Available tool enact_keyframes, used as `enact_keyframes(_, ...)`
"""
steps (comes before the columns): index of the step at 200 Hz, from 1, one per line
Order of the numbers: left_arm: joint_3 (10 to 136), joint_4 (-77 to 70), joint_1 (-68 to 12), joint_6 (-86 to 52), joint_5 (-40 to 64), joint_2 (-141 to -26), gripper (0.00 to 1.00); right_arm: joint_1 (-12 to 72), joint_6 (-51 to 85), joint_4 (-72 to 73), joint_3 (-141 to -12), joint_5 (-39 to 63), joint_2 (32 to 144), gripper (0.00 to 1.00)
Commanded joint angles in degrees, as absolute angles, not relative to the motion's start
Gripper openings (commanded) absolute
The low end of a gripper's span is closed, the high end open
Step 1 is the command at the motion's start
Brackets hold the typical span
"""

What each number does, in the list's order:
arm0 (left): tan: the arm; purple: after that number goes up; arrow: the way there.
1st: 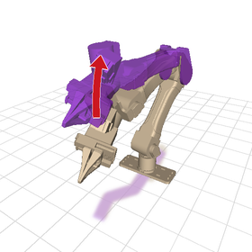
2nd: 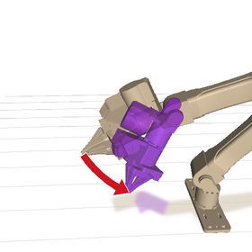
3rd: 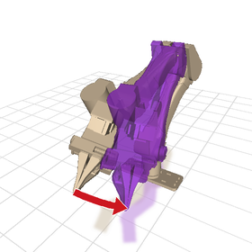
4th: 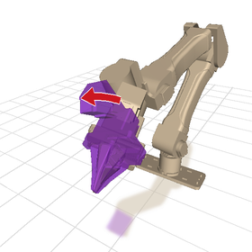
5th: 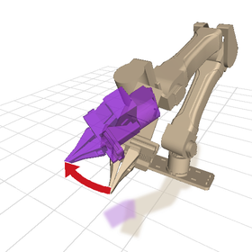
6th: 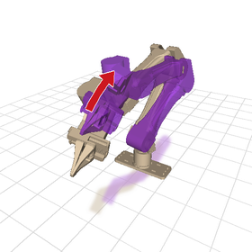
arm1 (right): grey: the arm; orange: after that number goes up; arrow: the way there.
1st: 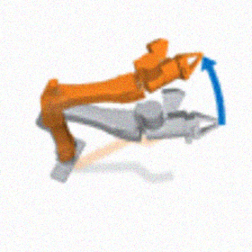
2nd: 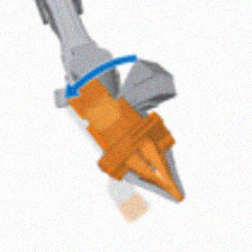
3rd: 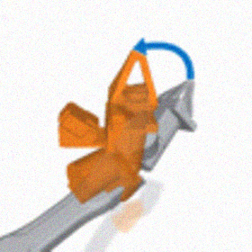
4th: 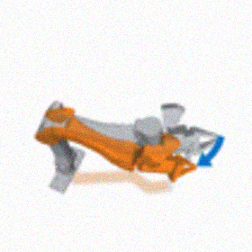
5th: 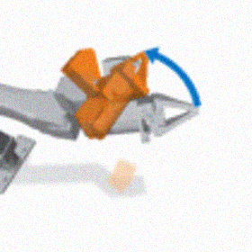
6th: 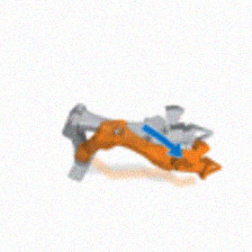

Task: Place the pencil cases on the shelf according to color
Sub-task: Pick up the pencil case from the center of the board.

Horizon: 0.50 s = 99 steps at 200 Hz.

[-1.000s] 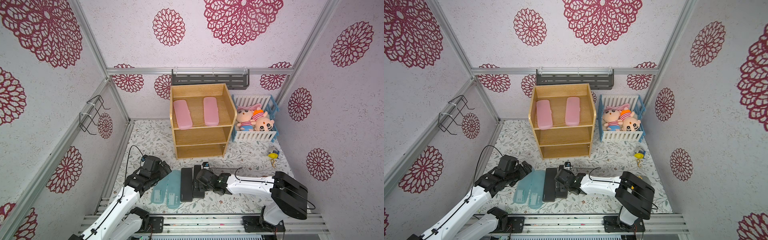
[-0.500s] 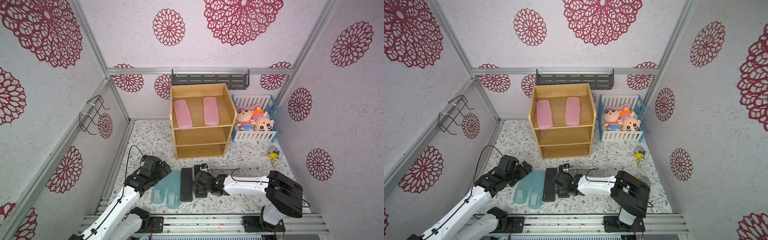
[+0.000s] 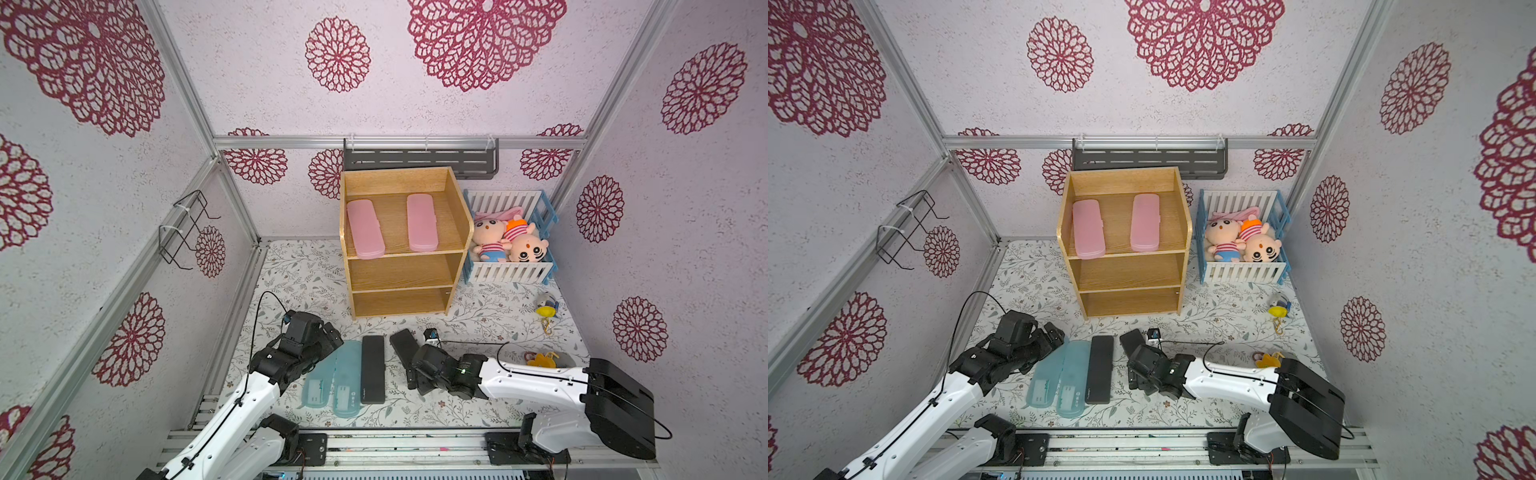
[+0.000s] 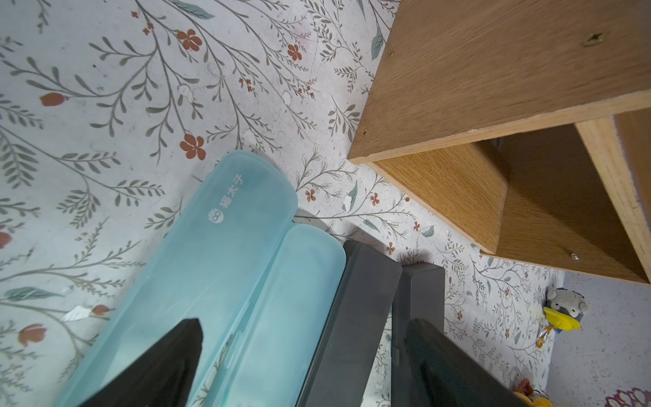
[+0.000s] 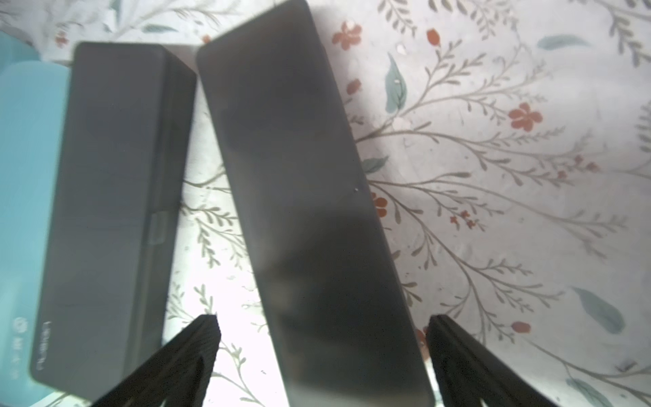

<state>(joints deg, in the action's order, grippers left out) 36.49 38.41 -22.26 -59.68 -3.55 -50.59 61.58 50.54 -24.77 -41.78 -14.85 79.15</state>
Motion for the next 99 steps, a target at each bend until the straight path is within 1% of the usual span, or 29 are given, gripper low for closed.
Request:
enact_keyframes(1, 35.21, 37.78, -22.77, -59.48, -3.94, -49.88, 0.97, 61.45, 47.23, -24.33, -41.2, -15.23, 78.2, 0.99)
enact_keyframes(53, 34.54, 38.78, -22.78, -59.59, -4.15, -49.05, 0.97, 61.35, 42.69, -22.67, -37.11, -13.86, 79.19, 0.99)
enact_keyframes(99, 34.82, 39.09, -22.85, -60.02, -4.66, -48.91, 0.97, 62.82, 41.92, -15.81, -31.68, -12.96, 78.48, 0.99)
